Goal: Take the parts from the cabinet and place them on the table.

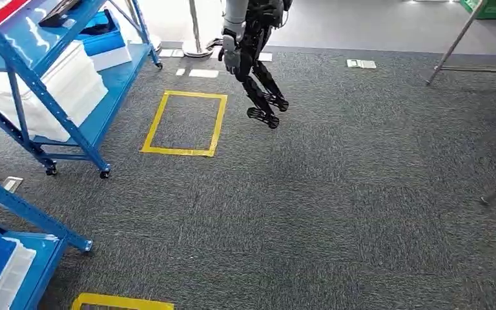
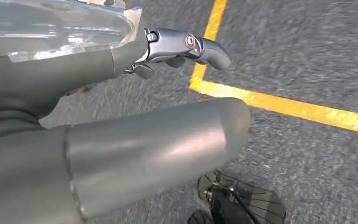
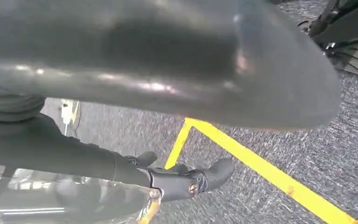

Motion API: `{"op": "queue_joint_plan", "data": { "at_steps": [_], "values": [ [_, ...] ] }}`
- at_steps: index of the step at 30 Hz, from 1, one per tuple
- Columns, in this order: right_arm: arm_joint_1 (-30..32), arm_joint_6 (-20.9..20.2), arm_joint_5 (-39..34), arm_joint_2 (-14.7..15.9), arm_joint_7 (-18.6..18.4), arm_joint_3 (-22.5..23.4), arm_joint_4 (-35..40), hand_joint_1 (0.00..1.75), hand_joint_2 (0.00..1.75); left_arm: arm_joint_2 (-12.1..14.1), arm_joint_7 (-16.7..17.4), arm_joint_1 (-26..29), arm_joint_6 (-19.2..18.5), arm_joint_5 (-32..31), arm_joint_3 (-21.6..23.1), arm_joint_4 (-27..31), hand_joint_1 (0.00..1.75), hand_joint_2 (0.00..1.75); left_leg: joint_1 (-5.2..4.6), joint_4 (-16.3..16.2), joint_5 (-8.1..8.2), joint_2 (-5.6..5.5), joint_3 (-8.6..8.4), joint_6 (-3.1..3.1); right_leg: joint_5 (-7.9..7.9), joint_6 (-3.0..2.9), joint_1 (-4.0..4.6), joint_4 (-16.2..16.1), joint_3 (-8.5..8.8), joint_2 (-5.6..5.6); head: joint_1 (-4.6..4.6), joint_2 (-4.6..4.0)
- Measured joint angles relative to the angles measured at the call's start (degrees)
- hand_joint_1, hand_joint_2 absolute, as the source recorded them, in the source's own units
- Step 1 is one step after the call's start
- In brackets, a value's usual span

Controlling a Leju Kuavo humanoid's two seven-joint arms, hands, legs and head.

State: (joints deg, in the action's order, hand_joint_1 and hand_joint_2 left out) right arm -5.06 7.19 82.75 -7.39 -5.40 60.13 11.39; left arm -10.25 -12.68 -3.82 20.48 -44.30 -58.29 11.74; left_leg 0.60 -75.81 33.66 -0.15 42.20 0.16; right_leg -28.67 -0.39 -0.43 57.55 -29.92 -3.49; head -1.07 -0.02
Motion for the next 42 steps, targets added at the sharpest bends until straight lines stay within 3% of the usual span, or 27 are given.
{"op": "queue_joint_plan", "data": {
  "at_steps": [2,3,4,8,9,10,12,14,15,16,18,19,20,21,24,25,26,27,29,30,31,33,34,35,39,40,42],
  "values": [
    [-0.13,-0.04,-0.07,0.11,0.00,-0.09,0.00,0.00,0.00,-0.09,-0.48,0.09,-0.20,-0.04,-0.04,0.02,0.00,0.00,-0.03,7.99,-4.60,0.69,-4.26,0.35,-0.10,-0.06,0.07,-0.01,-0.01,-1.23,-0.02,0.00],
    [-0.18,-0.07,-0.29,0.15,0.02,-0.13,0.00,0.00,0.00,-0.09,-0.66,0.03,-0.42,-0.18,-0.04,0.02,0.00,0.00,-0.12,13.35,-6.63,2.19,-7.36,0.66,-0.27,0.06,0.09,-0.02,0.22,-1.71,-0.02,0.00],
    [-0.22,-0.04,-0.61,0.20,0.06,-0.13,0.00,0.00,0.00,-0.11,-0.83,-0.17,-0.78,-0.41,-0.04,0.02,0.00,0.00,-0.52,17.33,-6.55,5.66,-9.47,1.00,-0.40,0.18,0.42,0.02,0.72,-2.14,-0.11,0.00],
    [-0.39,0.09,-1.62,0.24,0.59,-0.13,0.00,0.00,0.00,0.04,-1.00,-0.35,-1.79,-1.22,-0.02,0.02,0.00,0.00,-1.26,17.62,-6.80,2.76,-9.24,1.71,-0.74,1.33,0.49,-0.33,1.27,-4.39,0.09,0.00],
    [-0.48,0.11,-1.66,0.24,0.92,-0.13,0.00,0.00,0.00,0.07,-1.02,-0.33,-1.88,-1.22,-0.02,0.02,0.00,0.00,-0.43,18.57,-7.63,1.97,-9.85,2.32,-1.09,1.79,0.74,0.12,0.91,-3.64,0.07,0.00],
    [-0.46,0.13,-1.66,0.31,1.27,-0.13,0.00,0.00,0.00,0.00,-1.27,-0.33,-1.95,-1.22,-0.04,0.02,0.00,0.00,-0.62,18.86,-7.82,1.58,-9.93,2.39,-1.87,1.85,0.34,1.48,0.55,-0.60,0.33,0.00],
    [-0.18,0.17,-1.94,0.26,1.46,-0.13,0.00,0.00,0.00,0.02,-1.94,-0.65,-2.34,-1.33,-0.02,0.02,0.00,0.00,-0.57,18.83,-8.17,0.05,-9.55,2.97,-5.91,1.20,0.14,9.68,-3.50,2.78,0.61,0.00],
    [0.05,0.18,-2.44,0.26,1.36,-0.09,0.00,0.00,0.00,-0.02,-2.47,-0.63,-2.42,-2.00,0.00,0.02,0.00,0.00,-0.60,18.79,-8.22,-1.71,-9.36,2.99,-8.32,1.39,-0.09,17.38,-7.46,3.24,0.57,0.00],
    [0.12,0.18,-2.56,0.26,1.25,-0.07,0.00,0.00,0.00,0.02,-2.53,-0.58,-2.43,-2.14,0.02,0.02,0.00,0.00,-0.58,18.78,-8.26,-2.58,-9.39,2.94,-8.02,1.90,-0.18,17.92,-7.89,3.26,0.63,0.00],
    [0.12,0.20,-2.73,0.28,1.16,-0.04,0.00,0.00,0.00,0.04,-2.69,-0.54,-2.45,-2.30,0.02,0.02,0.00,0.00,-0.54,18.73,-8.28,-3.38,-9.42,2.89,-6.77,2.52,-0.36,15.78,-7.06,3.27,0.63,0.00],
    [0.02,0.39,-3.17,0.28,1.16,0.09,0.00,0.00,0.00,0.07,-3.39,-0.52,-2.45,-2.64,0.22,0.02,0.00,0.00,-0.27,18.32,-8.17,-5.09,-9.48,2.40,-1.93,4.14,-1.10,5.40,-2.32,4.01,0.63,0.00],
    [0.04,0.57,-3.56,0.24,1.16,0.22,0.00,0.00,0.00,0.13,-4.00,-0.52,-2.40,-3.15,0.35,0.02,0.00,0.00,-0.27,17.89,-7.94,-5.65,-9.24,1.91,-0.48,4.73,-1.78,0.98,-0.45,6.54,0.74,0.00],
    [0.07,0.63,-3.78,-0.07,1.16,0.28,-0.09,0.00,0.00,0.33,-4.55,-0.55,-1.78,-3.84,0.74,0.09,0.00,1.75,-0.64,17.53,-7.69,-6.12,-9.03,1.38,-0.65,4.08,-1.10,1.24,-0.84,7.51,1.04,0.00],
    [0.02,0.83,-3.87,-0.18,1.18,0.31,-0.09,0.00,0.00,0.31,-5.04,-0.54,-1.33,-4.15,1.05,0.09,0.00,1.75,-0.58,17.40,-7.58,-6.55,-8.82,1.13,-0.47,3.03,-1.10,1.04,-0.92,6.94,1.09,0.00],
    [0.07,1.20,-3.91,-0.33,1.22,0.35,-0.09,0.00,0.00,0.48,-6.32,-0.44,0.40,-4.37,1.60,0.09,0.00,1.75,-0.08,17.59,-8.12,-7.83,-8.39,0.23,-0.03,1.68,-1.03,0.98,-0.42,5.34,0.65,0.00],
    [0.05,1.20,-3.93,-0.39,1.22,0.37,-0.09,0.00,0.00,0.52,-6.82,-0.32,0.94,-4.59,1.66,0.09,0.00,1.75,0.03,16.87,-7.51,-6.53,-8.16,0.15,0.14,1.37,-1.10,0.88,-0.40,4.69,0.59,0.00],
    [-0.05,1.25,-3.91,-0.42,1.31,0.39,-0.09,0.00,0.00,0.48,-7.70,-0.32,1.62,-4.92,1.79,0.09,0.00,1.75,-0.22,14.29,-5.60,-3.26,-6.97,-0.07,0.08,0.79,-0.94,0.88,-0.45,4.21,0.03,0.00],
    [0.00,1.25,-3.87,-0.46,1.36,0.39,-0.09,0.00,0.00,0.44,-8.56,-0.41,2.08,-4.94,1.92,0.09,0.00,1.75,-0.15,10.02,-3.12,-1.43,-4.85,-0.31,0.03,0.41,-0.68,0.88,-0.49,3.52,-0.22,0.00],
    [0.27,1.25,-3.89,-0.44,1.36,0.39,-0.09,0.00,0.00,0.44,-9.53,-0.49,2.38,-4.94,2.25,0.09,0.00,1.75,-0.05,1.60,0.42,-0.17,-0.62,-0.48,-0.14,0.14,-0.16,0.89,-0.65,1.88,-0.22,0.00],
    [0.29,1.25,-3.89,-0.37,1.33,0.39,-0.09,0.00,0.00,0.39,-9.97,-0.40,2.43,-4.90,2.34,0.09,0.00,1.75,-0.03,-0.31,0.55,0.00,0.41,-0.43,-0.20,0.04,0.06,0.89,-0.80,1.07,-0.20,0.00],
    [0.23,1.25,-3.89,-0.37,1.33,0.42,-0.09,0.00,0.00,0.39,-10.76,-0.27,2.71,-4.79,2.36,0.09,0.00,0.00,-0.05,0.74,-0.63,0.01,-0.10,-0.21,-0.25,-0.03,0.24,0.89,-0.82,0.38,-0.22,0.00],
    [0.10,1.27,-3.87,-0.52,1.33,0.42,-0.09,0.00,0.00,0.42,-12.61,-0.20,3.99,-4.37,2.36,0.09,0.00,0.00,-0.41,9.64,-5.07,0.75,-5.16,0.69,-0.42,-0.24,0.48,0.89,-0.72,-0.91,-0.20,0.00],
    [0.05,1.29,-3.76,-0.61,1.33,0.42,-0.09,0.00,0.00,0.44,-13.05,-0.34,4.88,-4.39,2.36,0.11,0.00,0.00,-0.92,14.74,-6.79,2.69,-8.37,1.42,-0.50,-0.33,0.57,0.87,-0.12,-1.50,-0.24,0.00],
    [0.03,1.31,-3.67,-0.79,1.33,0.42,-0.09,0.00,0.00,0.53,-13.35,-0.56,5.93,-4.42,2.38,0.15,0.00,0.00,-1.42,16.63,-6.22,4.52,-9.24,1.84,-0.58,-0.23,0.73,0.86,-0.05,-1.95,-0.13,0.00],
    [-0.40,1.31,-3.19,-1.14,1.33,0.42,-0.09,0.00,0.00,0.59,-12.74,-0.74,7.67,-5.57,2.54,0.13,0.00,0.00,-2.07,17.62,-6.81,2.22,-9.05,2.95,-0.69,0.72,0.72,0.44,0.43,-4.15,-0.13,0.00],
    [-0.49,1.31,-3.08,-1.07,1.31,0.42,-0.07,0.00,0.00,0.44,-12.46,-0.70,7.48,-5.57,2.56,0.11,0.00,0.00,-0.93,18.98,-7.85,1.61,-9.99,3.15,-1.06,0.97,0.84,0.79,0.11,-3.07,-0.18,0.00],
    [-0.32,1.27,-3.06,-0.96,1.33,0.39,-0.07,0.00,0.00,0.44,-12.28,-0.87,5.94,-5.57,2.56,0.11,0.00,0.00,-0.97,19.65,-8.44,0.50,-10.16,3.40,-3.79,0.88,0.48,6.63,-2.41,2.21,0.02,0.00]
  ]
}}
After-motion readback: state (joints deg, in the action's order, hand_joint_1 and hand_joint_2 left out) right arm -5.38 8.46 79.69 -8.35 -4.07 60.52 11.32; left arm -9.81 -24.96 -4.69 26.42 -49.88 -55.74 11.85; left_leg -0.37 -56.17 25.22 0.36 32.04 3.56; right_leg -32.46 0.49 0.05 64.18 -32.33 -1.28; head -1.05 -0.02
